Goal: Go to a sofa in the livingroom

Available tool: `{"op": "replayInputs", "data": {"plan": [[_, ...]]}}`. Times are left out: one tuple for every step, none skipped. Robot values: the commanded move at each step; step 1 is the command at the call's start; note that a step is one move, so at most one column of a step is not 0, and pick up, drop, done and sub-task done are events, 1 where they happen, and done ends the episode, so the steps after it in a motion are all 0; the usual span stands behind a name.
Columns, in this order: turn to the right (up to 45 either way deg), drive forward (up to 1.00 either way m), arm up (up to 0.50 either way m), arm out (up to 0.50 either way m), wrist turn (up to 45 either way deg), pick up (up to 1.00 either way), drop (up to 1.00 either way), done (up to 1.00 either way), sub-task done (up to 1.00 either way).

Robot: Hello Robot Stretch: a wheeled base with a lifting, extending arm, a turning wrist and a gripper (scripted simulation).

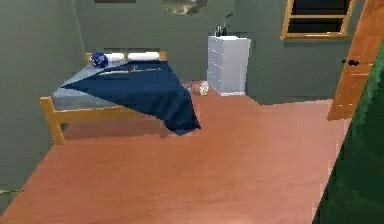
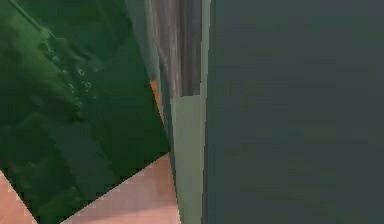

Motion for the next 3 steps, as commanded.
{"op": "replayInputs", "data": {"plan": [[21.0, 0.00, 0.00, 0.00, 0.0, 0.00, 0.00, 0.00, 0.00], [0.0, 1.00, 0.00, 0.00, 0.0, 0.00, 0.00, 0.00, 0.00], [18.0, 0.00, 0.00, 0.00, 0.0, 0.00, 0.00, 0.00, 0.00]]}}
